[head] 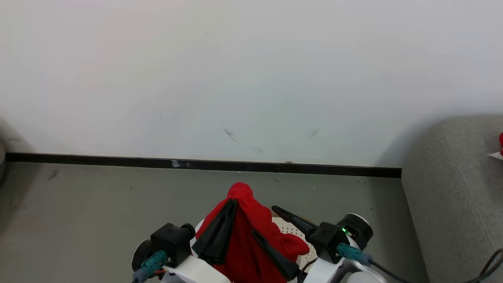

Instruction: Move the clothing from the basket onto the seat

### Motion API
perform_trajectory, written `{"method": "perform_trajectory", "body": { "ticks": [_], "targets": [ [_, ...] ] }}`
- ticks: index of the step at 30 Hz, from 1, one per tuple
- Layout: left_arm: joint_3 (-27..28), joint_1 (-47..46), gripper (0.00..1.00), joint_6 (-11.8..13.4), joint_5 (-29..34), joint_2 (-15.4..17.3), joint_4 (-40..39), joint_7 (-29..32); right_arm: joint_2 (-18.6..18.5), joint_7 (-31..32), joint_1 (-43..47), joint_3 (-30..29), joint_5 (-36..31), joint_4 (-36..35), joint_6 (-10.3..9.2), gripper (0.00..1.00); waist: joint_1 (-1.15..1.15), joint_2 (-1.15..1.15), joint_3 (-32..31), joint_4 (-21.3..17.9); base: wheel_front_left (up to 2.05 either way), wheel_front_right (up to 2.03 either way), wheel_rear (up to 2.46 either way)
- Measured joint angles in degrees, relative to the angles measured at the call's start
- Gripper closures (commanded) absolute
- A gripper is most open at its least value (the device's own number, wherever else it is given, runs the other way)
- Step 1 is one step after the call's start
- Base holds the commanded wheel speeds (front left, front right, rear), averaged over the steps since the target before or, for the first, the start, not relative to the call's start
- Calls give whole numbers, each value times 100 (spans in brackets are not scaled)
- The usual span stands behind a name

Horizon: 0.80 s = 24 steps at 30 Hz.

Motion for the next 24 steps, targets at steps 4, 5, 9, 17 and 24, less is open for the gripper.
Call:
{"method": "perform_trajectory", "body": {
  "ticks": [4,5,9,17,24],
  "targets": [
    [-169,0,100,-7,-10,7,-176,101,0,0,-64,-2,131,24,0,0,0,0,-7,84,0,0,0],
    [-235,0,100,-38,-45,10,-226,119,0,0,-77,-7,141,29,0,0,0,0,-9,103,0,0,0],
    [-427,2,100,-83,-115,11,-380,222,0,0,-91,-34,225,76,0,0,0,0,-20,169,0,0,0],
    [-521,106,100,-87,-213,25,-590,367,1,0,-96,-52,301,158,0,100,0,0,-28,213,0,0,0],
    [-516,194,100,3,-261,30,-655,421,2,0,-95,-226,417,172,1,100,0,0,-8,147,0,0,0]
  ]
}}
